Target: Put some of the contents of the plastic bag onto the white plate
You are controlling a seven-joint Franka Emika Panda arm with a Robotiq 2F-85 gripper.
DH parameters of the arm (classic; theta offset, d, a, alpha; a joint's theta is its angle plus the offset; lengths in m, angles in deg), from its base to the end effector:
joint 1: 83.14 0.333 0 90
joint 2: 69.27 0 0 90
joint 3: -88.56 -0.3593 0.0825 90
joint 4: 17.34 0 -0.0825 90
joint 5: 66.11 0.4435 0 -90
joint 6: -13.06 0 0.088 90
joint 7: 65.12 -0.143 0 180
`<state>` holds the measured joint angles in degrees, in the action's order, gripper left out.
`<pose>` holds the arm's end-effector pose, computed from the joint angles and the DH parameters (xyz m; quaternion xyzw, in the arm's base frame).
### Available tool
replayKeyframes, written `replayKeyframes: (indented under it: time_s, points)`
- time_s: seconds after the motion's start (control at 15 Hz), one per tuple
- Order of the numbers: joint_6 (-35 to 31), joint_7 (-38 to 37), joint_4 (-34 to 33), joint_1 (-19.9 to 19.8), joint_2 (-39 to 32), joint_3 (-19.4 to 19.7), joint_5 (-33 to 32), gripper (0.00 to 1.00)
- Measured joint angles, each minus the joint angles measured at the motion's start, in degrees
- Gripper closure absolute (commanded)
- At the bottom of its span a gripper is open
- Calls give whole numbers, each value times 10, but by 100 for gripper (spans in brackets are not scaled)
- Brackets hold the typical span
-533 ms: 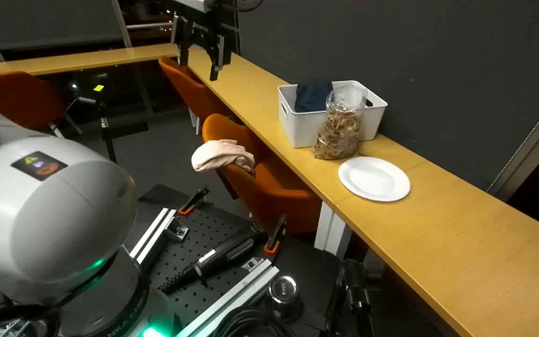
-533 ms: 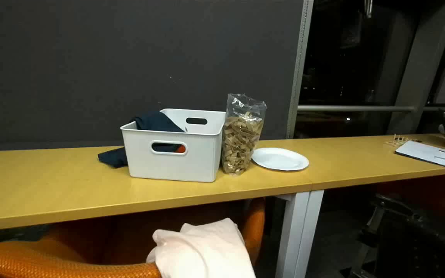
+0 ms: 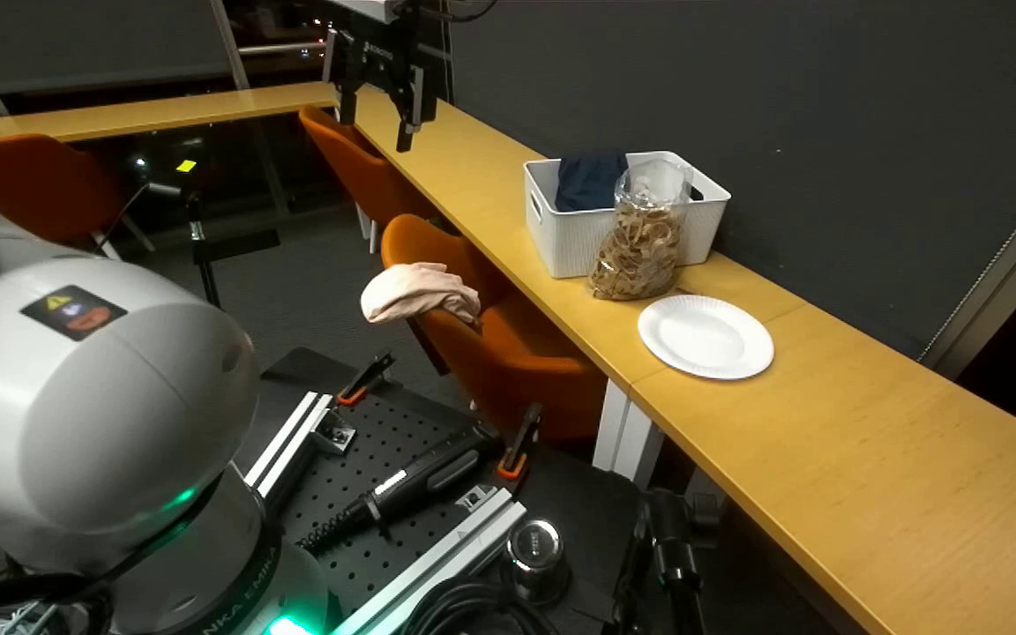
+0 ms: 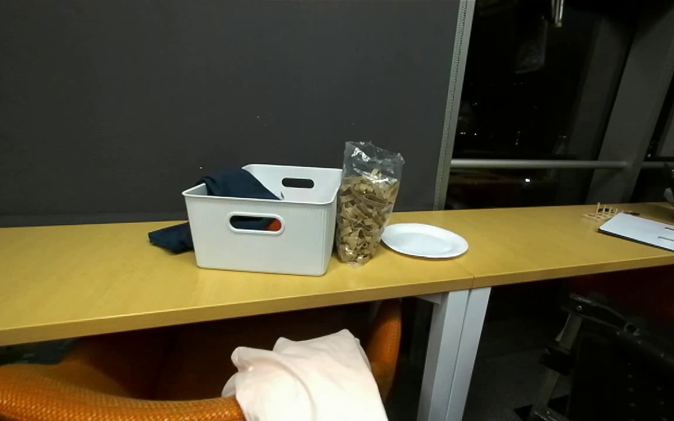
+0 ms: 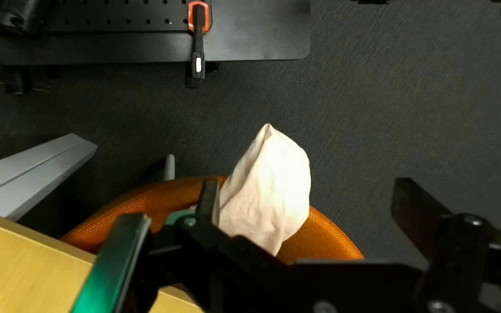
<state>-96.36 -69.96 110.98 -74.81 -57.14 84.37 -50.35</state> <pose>0.4934 0.1396 0.4304 -0.9911 -0.0120 0.0755 0.1087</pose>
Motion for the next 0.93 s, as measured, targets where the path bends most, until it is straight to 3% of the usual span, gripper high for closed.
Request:
replayKeyframes:
  time_s: [0.53,0.93]
  points:
    - [-107,-13,-66,-88,-45,24,-218,0]
    - [-231,18,-148,-115,-147,61,-256,0]
